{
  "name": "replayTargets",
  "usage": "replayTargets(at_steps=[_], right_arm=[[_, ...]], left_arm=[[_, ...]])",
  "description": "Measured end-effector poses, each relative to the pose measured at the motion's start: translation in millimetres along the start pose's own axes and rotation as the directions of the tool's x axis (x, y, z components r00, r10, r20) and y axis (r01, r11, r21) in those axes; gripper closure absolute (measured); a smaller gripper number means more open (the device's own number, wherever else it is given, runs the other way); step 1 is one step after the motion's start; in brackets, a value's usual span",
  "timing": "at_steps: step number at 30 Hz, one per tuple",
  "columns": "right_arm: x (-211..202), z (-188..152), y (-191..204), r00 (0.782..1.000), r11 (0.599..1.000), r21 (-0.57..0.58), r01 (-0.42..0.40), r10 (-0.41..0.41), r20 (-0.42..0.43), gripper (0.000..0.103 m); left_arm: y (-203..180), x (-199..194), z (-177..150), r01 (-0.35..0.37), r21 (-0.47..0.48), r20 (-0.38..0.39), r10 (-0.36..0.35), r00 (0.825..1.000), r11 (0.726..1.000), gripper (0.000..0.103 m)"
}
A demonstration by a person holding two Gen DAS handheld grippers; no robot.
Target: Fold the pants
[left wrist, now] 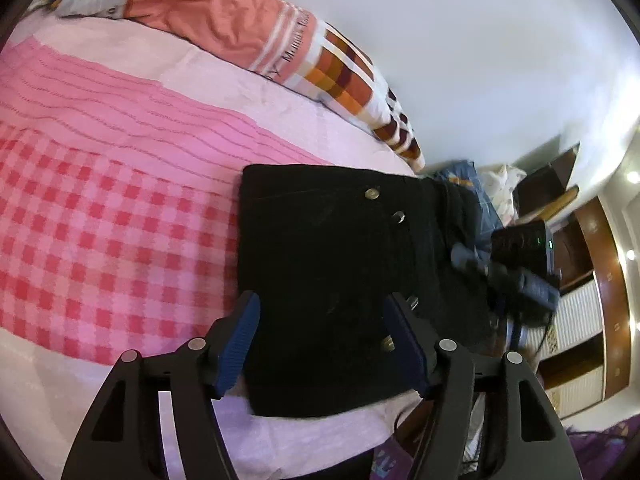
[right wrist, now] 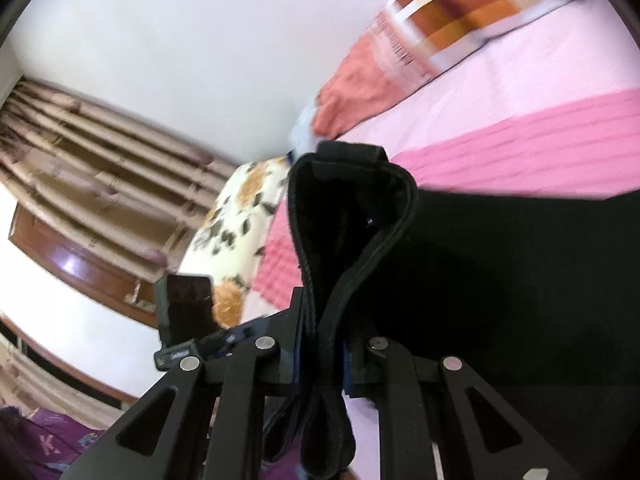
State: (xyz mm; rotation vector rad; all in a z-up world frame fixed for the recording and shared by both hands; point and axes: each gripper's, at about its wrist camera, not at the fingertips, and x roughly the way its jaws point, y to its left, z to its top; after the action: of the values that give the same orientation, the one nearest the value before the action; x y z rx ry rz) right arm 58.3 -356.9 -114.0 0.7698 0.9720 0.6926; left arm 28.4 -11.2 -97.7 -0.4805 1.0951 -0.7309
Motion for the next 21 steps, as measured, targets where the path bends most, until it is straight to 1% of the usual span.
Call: replayTargets(at_steps=[1, 3, 5, 6, 9, 11, 14, 18, 21], right_arm=[[-13, 3, -12, 0.999, 0.999, 0.014, 0.03, -0.03, 0.011, 0.089], [-37, 4, -46, 0.997, 0.994, 0.085, 0.068, -0.071, 0.03, 0.09], [-52, 2, -76, 0.994, 0.983, 0.161, 0.094, -0.102, 0.043, 0.09], [-62, -5, -98, 0.992, 0.971, 0.215, 0.103, -0.117, 0.052, 0.09], [-72, -21, -133, 0.99, 0.949, 0.301, 0.098, -0.124, 0.069, 0.091], [-74, -29, -141, 0.99, 0.944, 0.321, 0.07, -0.105, 0.094, 0.091], [-77, -33, -139, 0.989, 0.949, 0.311, 0.056, -0.095, 0.113, 0.091], [-86, -35, -140, 0.988, 0.95, 0.308, 0.054, -0.096, 0.124, 0.091], [-93, -38, -155, 0.988, 0.946, 0.323, 0.037, -0.084, 0.131, 0.091]], left_arm=[[-4, 4, 0, 0.0, 0.012, -0.006, 0.001, 1.0, 1.0, 0.035], [-12, 16, -2, 0.002, 0.034, -0.012, -0.002, 1.0, 0.999, 0.035], [-19, 32, -4, 0.011, 0.047, -0.042, -0.009, 0.999, 0.999, 0.035], [-21, 37, -4, 0.011, 0.05, -0.051, -0.008, 0.999, 0.999, 0.035], [-28, 58, -6, 0.016, 0.058, -0.082, -0.012, 0.997, 0.998, 0.035], [-35, 69, -6, 0.0, 0.081, -0.1, 0.008, 0.995, 0.997, 0.035], [-44, 83, -7, -0.013, 0.117, -0.123, 0.027, 0.992, 0.993, 0.035], [-55, 91, -5, -0.022, 0.154, -0.126, 0.041, 0.991, 0.988, 0.035], [-57, 102, -4, -0.027, 0.172, -0.133, 0.05, 0.99, 0.985, 0.034]])
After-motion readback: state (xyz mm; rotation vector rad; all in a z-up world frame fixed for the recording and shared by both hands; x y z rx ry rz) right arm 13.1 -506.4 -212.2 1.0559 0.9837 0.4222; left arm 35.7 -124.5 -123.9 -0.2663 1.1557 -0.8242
